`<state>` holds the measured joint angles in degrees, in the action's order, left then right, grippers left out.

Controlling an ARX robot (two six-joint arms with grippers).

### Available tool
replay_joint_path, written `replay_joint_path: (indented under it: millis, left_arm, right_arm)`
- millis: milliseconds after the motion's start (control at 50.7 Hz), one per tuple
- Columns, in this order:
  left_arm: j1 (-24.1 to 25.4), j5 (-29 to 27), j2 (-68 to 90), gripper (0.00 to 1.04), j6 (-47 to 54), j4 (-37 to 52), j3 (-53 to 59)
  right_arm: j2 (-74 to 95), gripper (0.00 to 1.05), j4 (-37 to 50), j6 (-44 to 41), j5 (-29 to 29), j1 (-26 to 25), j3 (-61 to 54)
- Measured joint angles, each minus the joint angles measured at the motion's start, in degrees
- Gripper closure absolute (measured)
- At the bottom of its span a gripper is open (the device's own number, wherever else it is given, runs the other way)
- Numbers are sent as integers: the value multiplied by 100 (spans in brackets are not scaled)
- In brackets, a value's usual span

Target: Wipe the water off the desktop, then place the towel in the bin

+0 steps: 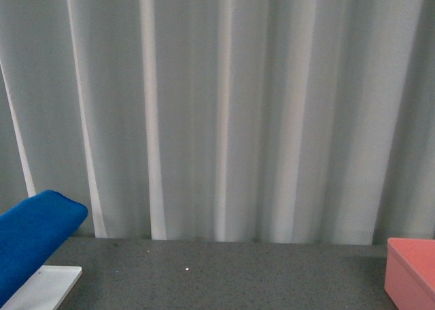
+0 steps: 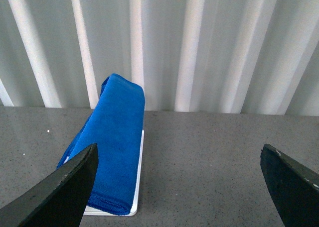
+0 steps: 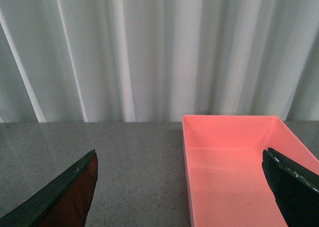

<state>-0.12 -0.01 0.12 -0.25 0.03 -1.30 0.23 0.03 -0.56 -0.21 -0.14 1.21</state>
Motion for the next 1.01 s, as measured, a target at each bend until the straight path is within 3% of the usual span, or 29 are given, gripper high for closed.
replay_joint_path:
  millis: [1005]
  left_arm:
    - [0,0,0,7,0,0,0]
  right_arm:
    - [0,7,0,0,0,0,0]
